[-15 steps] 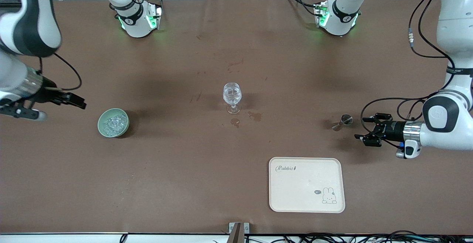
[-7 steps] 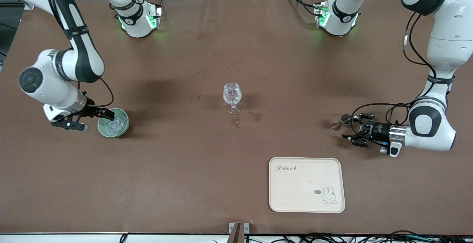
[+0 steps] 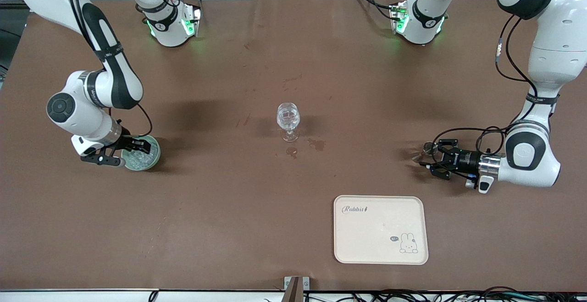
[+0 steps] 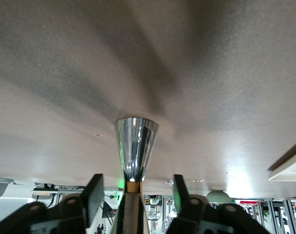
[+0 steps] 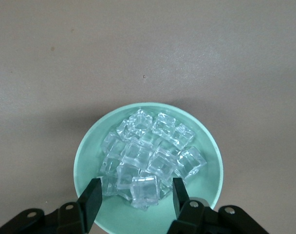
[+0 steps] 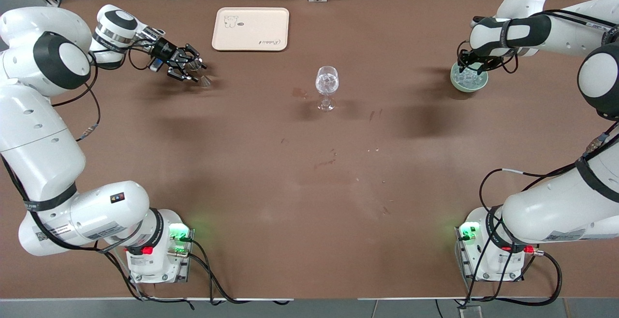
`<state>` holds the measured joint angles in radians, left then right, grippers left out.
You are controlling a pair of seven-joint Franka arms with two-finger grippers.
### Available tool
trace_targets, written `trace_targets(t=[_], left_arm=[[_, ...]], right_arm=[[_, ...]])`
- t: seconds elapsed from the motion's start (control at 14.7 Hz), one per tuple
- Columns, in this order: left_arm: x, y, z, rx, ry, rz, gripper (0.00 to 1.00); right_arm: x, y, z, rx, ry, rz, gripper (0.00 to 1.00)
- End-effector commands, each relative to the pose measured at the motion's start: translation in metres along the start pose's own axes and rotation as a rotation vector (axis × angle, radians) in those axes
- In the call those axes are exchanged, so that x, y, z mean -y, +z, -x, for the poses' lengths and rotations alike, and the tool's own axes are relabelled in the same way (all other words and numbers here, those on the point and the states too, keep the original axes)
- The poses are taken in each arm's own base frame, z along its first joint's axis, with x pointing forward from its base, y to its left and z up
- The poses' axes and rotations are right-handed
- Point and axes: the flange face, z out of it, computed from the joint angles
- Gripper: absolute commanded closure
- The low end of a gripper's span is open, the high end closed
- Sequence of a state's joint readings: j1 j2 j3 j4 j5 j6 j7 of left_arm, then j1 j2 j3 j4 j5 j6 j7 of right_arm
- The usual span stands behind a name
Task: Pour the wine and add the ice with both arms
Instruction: 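Lift the jigger with the left gripper and carry it toward the glass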
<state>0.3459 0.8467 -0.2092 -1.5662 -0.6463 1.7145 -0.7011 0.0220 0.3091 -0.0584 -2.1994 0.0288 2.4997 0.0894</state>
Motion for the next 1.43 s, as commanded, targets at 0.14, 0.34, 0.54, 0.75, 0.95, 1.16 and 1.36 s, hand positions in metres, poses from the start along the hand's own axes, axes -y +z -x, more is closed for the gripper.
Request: trace_targets(t=[0.14, 0.34, 0.54, 0.75, 0.95, 1.16, 1.36], left_arm=[[0.001, 0.004, -0.002, 0.027, -0.011, 0.005, 0.47], [-0.001, 0.004, 0.000, 0.038, -0.019, 0.018, 0.67], [-0.005, 0.004, 0.004, 0.063, -0.026, 0.045, 0.92], [-0.010, 0.004, 0.014, 0.069, -0.009, 0.041, 0.99], [-0.028, 0.010, 0.050, 0.097, 0.021, 0.012, 0.99], [-0.058, 0.026, 0.108, 0.105, 0.009, -0.022, 0.99], [-0.083, 0.045, 0.177, 0.078, 0.025, -0.042, 1.00]], right_arm=[[-0.004, 0.006, 0.006, -0.006, -0.004, 0.001, 0.47], [-0.006, 0.010, 0.006, 0.000, 0.001, 0.002, 0.53], [-0.008, 0.013, 0.006, 0.006, 0.004, 0.003, 0.53], [-0.009, 0.015, 0.006, 0.006, 0.005, 0.003, 0.54], [-0.009, 0.018, 0.006, 0.006, 0.007, 0.004, 0.55], [-0.009, 0.019, 0.005, 0.002, 0.007, 0.004, 0.57], [-0.009, 0.022, 0.006, 0.006, 0.007, 0.005, 0.58]])
